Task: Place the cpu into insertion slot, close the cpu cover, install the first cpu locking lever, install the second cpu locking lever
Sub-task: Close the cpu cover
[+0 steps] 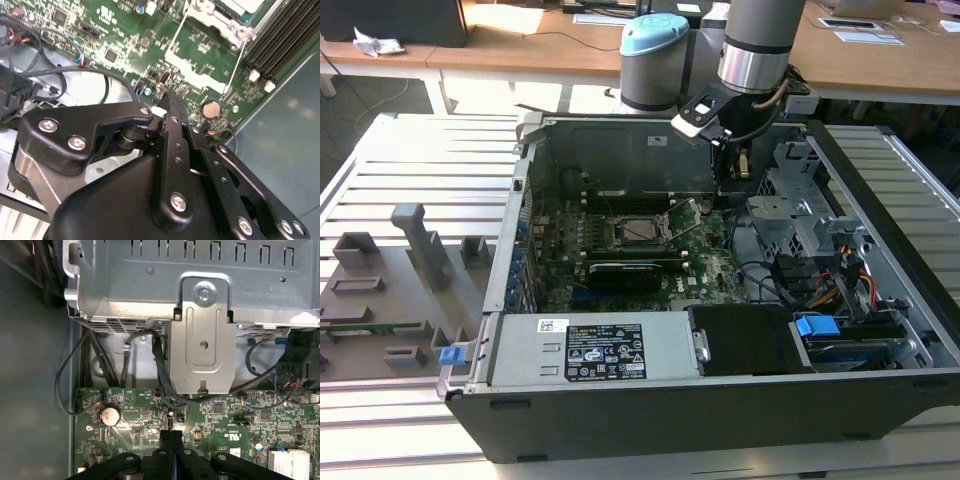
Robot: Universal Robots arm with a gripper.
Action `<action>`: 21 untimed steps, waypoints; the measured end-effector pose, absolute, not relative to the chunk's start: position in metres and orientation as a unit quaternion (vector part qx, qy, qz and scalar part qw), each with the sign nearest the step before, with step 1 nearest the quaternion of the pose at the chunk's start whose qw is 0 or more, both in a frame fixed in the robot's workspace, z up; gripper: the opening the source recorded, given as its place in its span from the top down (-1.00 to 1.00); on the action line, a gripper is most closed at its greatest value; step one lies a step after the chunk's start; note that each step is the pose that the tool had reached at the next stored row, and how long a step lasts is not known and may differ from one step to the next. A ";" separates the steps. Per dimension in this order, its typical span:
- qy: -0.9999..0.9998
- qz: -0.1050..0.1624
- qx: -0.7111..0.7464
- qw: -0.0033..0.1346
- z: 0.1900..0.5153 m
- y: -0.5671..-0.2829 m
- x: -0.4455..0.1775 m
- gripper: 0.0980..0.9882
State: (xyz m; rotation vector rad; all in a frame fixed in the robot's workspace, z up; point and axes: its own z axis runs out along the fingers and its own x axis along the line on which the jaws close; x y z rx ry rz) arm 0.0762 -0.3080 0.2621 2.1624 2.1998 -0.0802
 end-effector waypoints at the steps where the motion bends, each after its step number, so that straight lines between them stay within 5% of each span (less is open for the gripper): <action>1: 0.713 -0.026 0.701 0.028 0.261 -0.307 0.078 0.98; 21: 0.713 -0.022 0.701 0.024 0.241 -0.294 0.054 0.98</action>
